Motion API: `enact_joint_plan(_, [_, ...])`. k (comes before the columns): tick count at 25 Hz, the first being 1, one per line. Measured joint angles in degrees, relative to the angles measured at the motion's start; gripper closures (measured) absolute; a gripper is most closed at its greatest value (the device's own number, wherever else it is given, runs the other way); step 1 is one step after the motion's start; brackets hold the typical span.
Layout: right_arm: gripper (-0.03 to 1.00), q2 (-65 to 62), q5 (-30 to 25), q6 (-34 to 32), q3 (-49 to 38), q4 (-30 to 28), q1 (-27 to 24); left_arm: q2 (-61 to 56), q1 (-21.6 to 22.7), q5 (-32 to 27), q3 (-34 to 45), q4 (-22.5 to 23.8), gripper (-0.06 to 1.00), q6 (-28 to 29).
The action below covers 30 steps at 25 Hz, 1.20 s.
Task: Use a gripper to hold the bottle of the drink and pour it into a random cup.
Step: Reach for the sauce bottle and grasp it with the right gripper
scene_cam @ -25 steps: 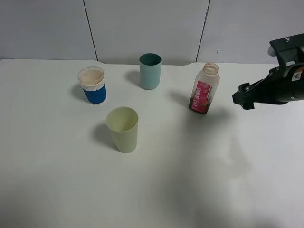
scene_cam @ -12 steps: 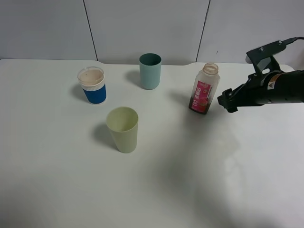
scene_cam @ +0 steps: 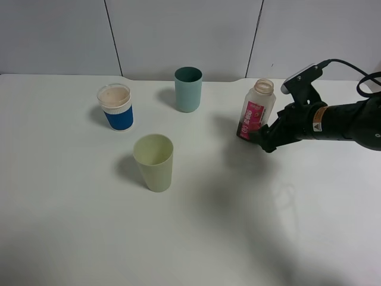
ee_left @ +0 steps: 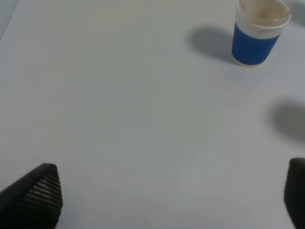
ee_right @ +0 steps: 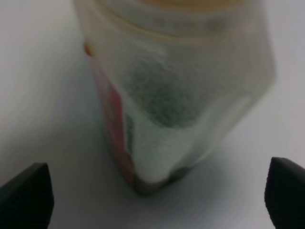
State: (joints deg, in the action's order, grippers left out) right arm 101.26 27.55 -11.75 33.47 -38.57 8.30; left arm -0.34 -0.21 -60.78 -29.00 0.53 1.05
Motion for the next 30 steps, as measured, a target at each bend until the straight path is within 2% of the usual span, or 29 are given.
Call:
enact_joint_plan(8, [0.10, 3.4, 5.2, 4.1, -0.1, -0.4, -0.3, 0.0, 0.0, 0.0, 0.0, 0.0, 0.02, 0.0])
enact_joint_plan(13, [0.10, 3.4, 10.3, 5.6, -0.1, -0.8, -3.2, 0.0, 0.0, 0.0, 0.0, 0.0, 0.02, 0.0])
enact_joint_plan(21, [0.10, 3.6, 17.6, 5.5, -0.1, -7.7, -7.7, 0.0, 0.0, 0.0, 0.0, 0.0, 0.02, 0.0])
enact_joint_plan(26, [0.10, 7.1, 20.5, 5.5, -0.1, -9.6, -8.8, 0.0, 0.0, 0.0, 0.0, 0.0, 0.02, 0.0])
enact_joint_plan(30, [0.10, 10.7, 25.5, 5.7, 0.0, -9.8, -8.8, 0.0, 0.0, 0.0, 0.0, 0.0, 0.02, 0.0])
